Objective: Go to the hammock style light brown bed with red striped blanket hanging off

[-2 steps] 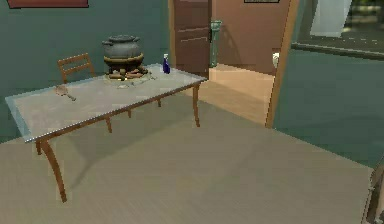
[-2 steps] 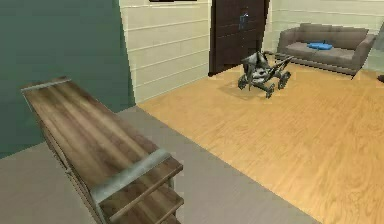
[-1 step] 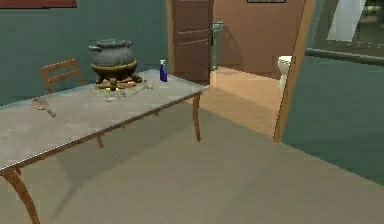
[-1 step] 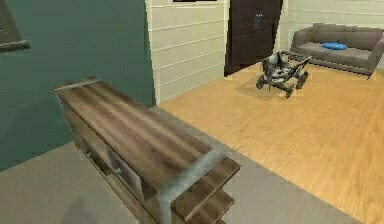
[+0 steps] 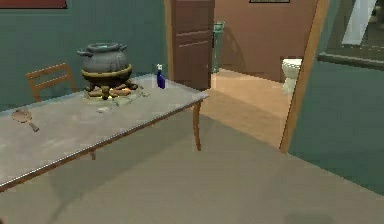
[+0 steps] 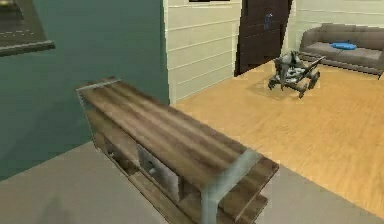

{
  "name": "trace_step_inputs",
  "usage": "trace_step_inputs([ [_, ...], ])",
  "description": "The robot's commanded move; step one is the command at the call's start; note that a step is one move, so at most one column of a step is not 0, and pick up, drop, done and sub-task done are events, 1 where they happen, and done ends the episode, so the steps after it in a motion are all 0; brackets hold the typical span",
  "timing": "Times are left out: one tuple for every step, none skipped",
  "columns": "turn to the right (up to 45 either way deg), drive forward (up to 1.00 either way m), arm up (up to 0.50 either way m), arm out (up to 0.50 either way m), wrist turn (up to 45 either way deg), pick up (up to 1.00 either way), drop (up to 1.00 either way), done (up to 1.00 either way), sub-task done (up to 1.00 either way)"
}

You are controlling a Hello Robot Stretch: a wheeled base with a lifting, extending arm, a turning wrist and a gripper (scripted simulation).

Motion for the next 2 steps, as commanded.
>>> trace_step_inputs([
  [15.0,0.0,0.0,0.0,0.0,0.0,0.0,0.0,0.0],
  [0.0,1.0,0.0,0.0,0.0,0.0,0.0,0.0,0.0],
])
